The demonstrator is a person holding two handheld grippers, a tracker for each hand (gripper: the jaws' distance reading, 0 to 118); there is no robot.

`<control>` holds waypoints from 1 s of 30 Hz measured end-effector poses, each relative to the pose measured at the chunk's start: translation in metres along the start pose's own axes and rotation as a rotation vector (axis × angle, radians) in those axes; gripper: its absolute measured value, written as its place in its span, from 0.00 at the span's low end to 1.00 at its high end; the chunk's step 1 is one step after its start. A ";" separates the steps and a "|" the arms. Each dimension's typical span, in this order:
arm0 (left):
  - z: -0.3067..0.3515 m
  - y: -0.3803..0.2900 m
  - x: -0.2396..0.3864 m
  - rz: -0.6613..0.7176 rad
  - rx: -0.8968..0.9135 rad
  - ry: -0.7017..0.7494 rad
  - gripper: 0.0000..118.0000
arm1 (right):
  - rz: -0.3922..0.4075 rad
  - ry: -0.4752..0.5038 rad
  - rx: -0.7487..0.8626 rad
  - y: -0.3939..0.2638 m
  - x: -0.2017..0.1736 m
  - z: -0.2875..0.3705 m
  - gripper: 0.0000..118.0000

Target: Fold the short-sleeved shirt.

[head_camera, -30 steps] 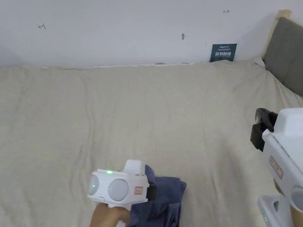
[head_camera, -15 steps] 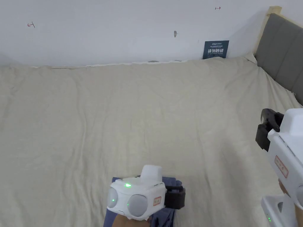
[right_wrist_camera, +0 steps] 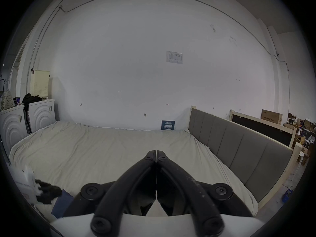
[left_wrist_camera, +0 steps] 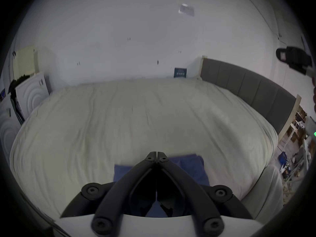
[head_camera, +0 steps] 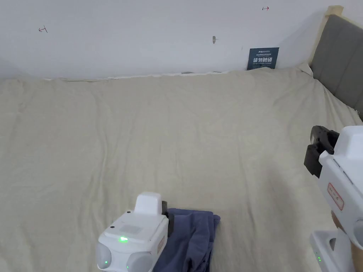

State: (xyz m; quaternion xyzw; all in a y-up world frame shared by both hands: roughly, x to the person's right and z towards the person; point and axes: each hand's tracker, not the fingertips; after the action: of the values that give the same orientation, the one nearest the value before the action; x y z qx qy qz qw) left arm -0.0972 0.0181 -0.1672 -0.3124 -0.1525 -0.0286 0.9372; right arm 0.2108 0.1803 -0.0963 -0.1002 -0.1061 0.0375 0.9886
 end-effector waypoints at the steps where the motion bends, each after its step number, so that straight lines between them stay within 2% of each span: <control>1: -0.004 -0.007 0.004 -0.005 -0.021 0.000 0.00 | 0.001 0.001 -0.001 0.000 0.000 0.000 0.02; 14: -0.067 -0.054 0.082 -0.009 -0.188 -0.124 0.00 | 0.000 -0.032 -0.033 -0.011 0.019 -0.006 0.02; 17: -0.089 -0.072 0.088 -0.030 -0.203 -0.082 0.00 | -0.004 -0.038 -0.042 -0.013 0.022 -0.007 0.02; 23: -0.073 -0.055 0.083 -0.026 -0.200 -0.092 0.00 | -0.001 -0.029 -0.043 -0.016 0.021 -0.008 0.02; 26: -0.041 -0.030 0.068 0.046 -0.040 -0.124 0.00 | -0.007 -0.020 -0.026 -0.012 0.017 -0.004 0.02; 30: 0.014 0.021 0.047 -0.003 0.140 -0.134 0.00 | -0.004 0.004 0.001 -0.003 0.008 0.000 0.02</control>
State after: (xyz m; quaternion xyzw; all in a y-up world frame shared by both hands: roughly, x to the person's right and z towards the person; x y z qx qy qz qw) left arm -0.0536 0.0454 -0.1542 -0.2472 -0.2167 0.0015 0.9444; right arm 0.2182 0.1779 -0.0937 -0.0995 -0.1042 0.0352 0.9889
